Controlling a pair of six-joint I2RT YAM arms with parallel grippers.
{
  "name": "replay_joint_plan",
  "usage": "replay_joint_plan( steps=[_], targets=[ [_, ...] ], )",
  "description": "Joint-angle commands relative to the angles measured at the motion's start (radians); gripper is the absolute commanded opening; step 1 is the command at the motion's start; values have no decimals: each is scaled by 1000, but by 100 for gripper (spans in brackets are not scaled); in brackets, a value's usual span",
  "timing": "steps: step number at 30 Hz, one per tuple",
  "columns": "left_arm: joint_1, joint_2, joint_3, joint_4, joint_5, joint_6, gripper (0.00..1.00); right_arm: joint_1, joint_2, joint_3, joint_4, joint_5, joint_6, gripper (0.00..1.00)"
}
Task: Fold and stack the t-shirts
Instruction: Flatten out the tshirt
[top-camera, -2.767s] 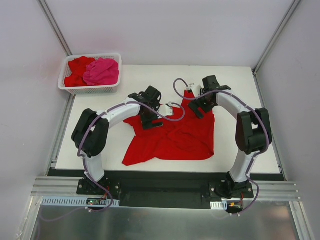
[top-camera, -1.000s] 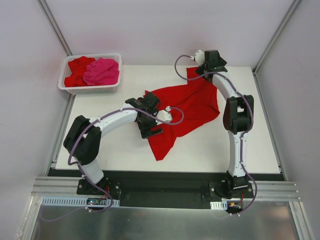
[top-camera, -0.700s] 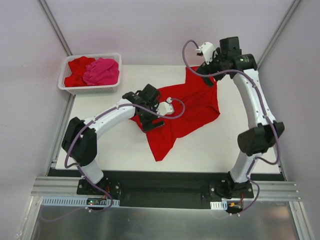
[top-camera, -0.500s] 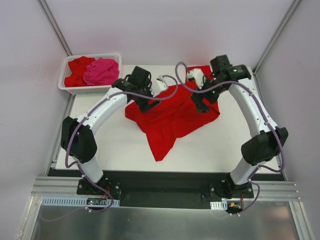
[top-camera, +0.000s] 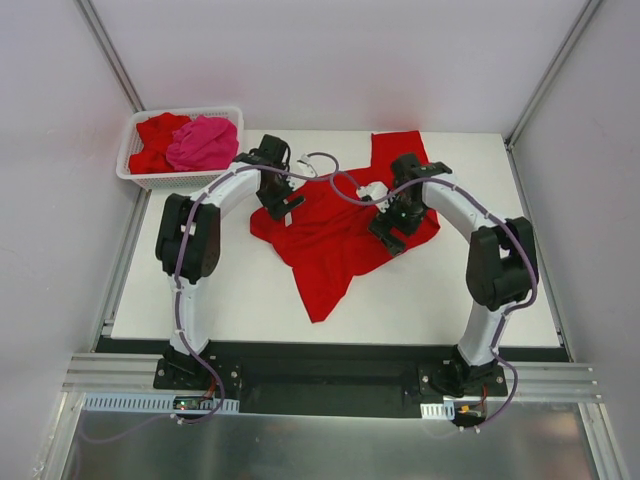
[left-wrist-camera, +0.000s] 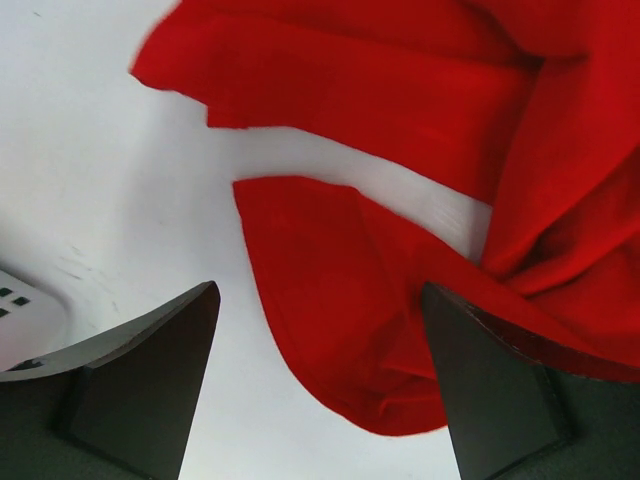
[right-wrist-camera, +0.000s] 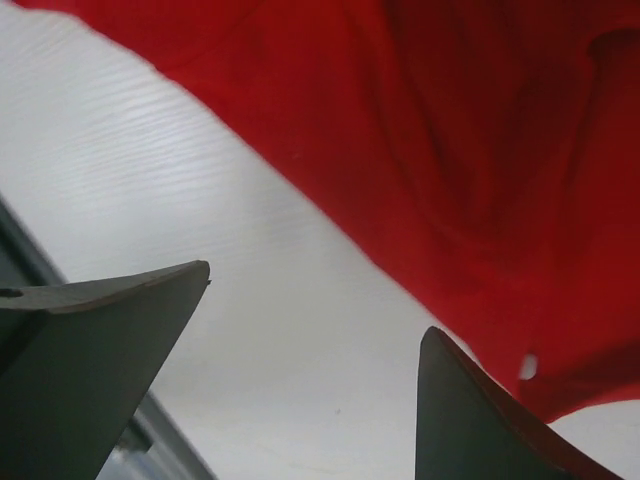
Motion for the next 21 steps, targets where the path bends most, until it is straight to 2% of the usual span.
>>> replay_joint_plan(
  steps=[1,3,7,8,11,16,18,21],
  targets=[
    [-10,-54,-23,-9,38,30,82,17,-65,-108,297,102,20,96],
    [-10,-71,-37,-9,36,35,82,22,-57,-135,348,107,23,99],
    [-10,-95,-68,-9,30,41,82,39,-45,-180,432,137,34,90],
    [-10,-102,-71,-9,29,38,83,42,-49,-191,463,148,35,86],
    [-10,-117,-83,-10,35,28,83,47,-54,-205,552,196,38,81],
    [-10,-129,-98,-12,26,10,83,48,0,-189,538,207,38,77],
    [-10,-134,-106,-10,24,-2,82,48,0,-200,580,260,45,75],
    [-10,-148,-123,-10,23,-8,83,48,21,-185,558,250,55,65]
  ],
)
